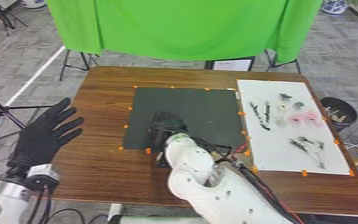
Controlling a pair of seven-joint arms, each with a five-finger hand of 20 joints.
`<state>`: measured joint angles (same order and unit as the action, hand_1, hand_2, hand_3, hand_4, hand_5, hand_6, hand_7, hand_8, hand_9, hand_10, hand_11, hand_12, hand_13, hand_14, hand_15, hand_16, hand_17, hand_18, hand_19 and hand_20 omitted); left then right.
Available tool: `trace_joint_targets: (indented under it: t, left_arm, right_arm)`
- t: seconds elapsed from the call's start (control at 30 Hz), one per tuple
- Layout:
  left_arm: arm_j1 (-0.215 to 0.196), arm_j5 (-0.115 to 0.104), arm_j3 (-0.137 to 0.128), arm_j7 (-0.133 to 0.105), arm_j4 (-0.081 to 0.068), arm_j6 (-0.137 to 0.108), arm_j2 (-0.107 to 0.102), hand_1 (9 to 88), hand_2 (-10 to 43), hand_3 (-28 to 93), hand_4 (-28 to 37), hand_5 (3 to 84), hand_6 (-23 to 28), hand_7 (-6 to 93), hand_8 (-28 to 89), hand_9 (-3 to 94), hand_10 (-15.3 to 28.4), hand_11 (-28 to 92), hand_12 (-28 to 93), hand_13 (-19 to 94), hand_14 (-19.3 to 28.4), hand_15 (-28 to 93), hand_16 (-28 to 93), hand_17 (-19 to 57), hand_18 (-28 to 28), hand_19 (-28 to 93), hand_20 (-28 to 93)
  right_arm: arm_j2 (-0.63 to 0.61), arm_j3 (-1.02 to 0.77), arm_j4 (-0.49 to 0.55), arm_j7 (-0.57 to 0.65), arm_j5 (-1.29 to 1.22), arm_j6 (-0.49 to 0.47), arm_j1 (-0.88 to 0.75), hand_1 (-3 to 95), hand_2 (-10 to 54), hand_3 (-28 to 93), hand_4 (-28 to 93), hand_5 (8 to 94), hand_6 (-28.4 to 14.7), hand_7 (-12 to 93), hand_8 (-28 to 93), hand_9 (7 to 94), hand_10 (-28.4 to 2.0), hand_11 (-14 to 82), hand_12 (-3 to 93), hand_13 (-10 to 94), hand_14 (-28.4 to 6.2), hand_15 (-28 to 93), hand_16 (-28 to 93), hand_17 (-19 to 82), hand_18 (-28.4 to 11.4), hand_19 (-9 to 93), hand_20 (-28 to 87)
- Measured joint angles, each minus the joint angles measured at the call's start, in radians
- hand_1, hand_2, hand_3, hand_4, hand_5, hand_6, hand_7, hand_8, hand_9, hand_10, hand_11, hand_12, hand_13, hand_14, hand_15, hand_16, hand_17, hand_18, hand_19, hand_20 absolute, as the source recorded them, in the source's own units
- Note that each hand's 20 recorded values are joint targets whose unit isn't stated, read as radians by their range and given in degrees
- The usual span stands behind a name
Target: Arrange flowers
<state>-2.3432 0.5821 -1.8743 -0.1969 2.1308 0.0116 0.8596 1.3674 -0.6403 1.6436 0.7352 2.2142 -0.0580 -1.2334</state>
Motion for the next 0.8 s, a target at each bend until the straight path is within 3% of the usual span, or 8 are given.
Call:
trace_joint_targets:
  t: [0.8]
  left_arm:
    - [0.104, -0.002, 0.069, 0.046, -0.046, 0.028, -0.044, 23.3, -5.6, 70, -28.3, 24.4, 3.6, 16.1, -10, 20.6, 10.5, 13, 18, 16, 15.2, 26, 1, -10.8, 18.9, 32, 9]
  right_arm:
    - [0.046, 0.022, -0.052, 0.006, 0.023, 0.083, -0.017, 28.3, -5.2, 93, -4, 62.5, 0.1, 66, 28, 77.2, -8.2, 68.0, 66.4, 75, -8.7, 90, 39, 37, -21.2, 93, 46]
